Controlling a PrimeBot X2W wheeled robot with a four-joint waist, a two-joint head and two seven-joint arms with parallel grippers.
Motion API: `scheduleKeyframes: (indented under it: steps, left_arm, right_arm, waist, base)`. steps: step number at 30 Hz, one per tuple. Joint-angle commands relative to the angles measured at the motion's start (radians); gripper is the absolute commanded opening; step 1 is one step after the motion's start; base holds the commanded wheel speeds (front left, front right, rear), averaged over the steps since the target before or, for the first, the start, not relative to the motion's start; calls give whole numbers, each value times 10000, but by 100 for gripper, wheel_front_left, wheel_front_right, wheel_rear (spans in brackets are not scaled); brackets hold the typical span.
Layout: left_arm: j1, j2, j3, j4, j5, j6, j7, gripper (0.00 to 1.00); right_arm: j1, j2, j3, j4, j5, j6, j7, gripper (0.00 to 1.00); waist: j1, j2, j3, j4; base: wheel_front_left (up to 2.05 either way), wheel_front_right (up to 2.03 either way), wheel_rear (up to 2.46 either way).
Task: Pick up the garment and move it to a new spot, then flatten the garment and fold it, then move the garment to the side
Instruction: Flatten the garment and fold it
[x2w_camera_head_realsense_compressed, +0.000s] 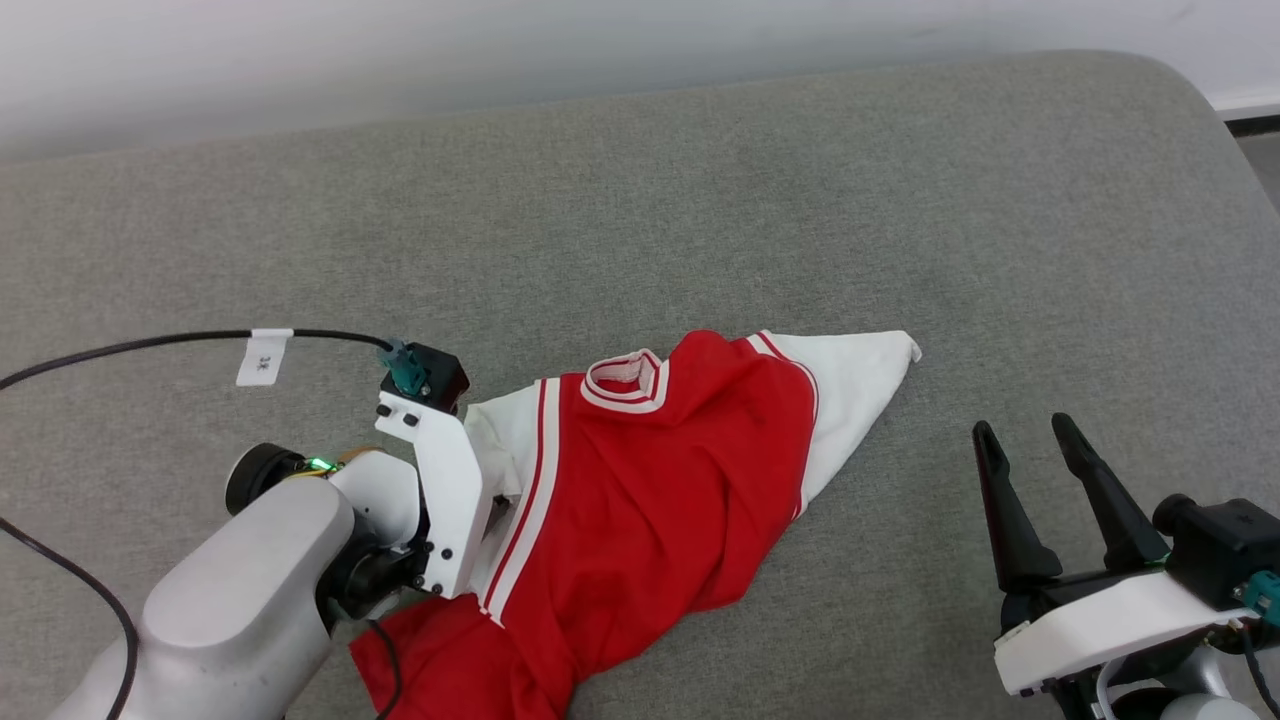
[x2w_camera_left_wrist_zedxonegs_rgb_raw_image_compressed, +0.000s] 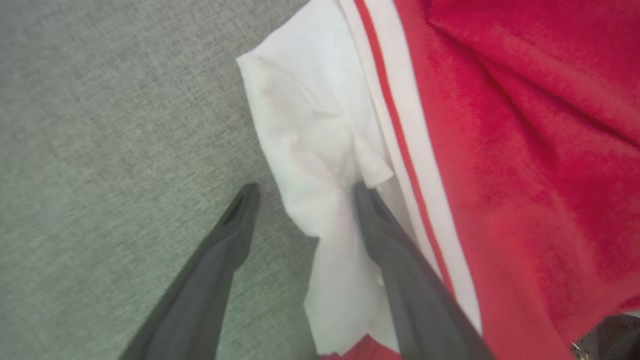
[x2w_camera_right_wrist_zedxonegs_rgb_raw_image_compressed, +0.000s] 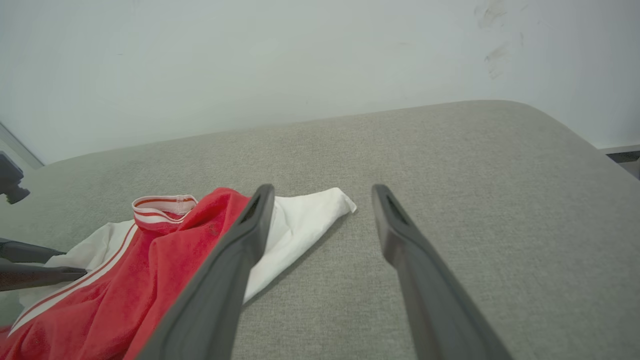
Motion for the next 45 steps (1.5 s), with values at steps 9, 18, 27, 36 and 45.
scheduleKeyframes:
  steps: [9, 18, 27, 36, 45]
  left_arm:
    - [450, -296, -426, 1086, -224, 17, 632, 0]
    - [503, -482, 609, 767, 256, 854, -2554, 0]
    - [917, -248, 1274, -750, 552, 1616, -4304, 0]
    - [949, -185, 1232, -2125, 844, 1927, -4659, 0]
    - [752, -311, 1113, -2382, 1001, 1853, -4856, 0]
  right_arm:
    - [-236, 99, 78, 461, 140, -3, -181, 100]
    - [-447, 107, -485, 1051, 438, -3, 424, 100]
    - [-1786, 9, -2143, 3092, 967, -3, 2791, 100]
    - [-3993, -699, -1842, 5312, 954, -3, 5310, 100]
    - [-5586, -926, -1651, 7990, 519, -3, 6988, 100]
  waist:
    - [0, 0, -5, -255]
    - [0, 0, -463, 317]
    - [0, 0, -599, 1108]
    - [0, 0, -111, 1820]
    - [0, 0, 220, 2283]
  base:
    - [0, 0, 0]
    - [0, 0, 0]
    - [0, 0, 0]
    - [0, 0, 0]
    - [0, 0, 0]
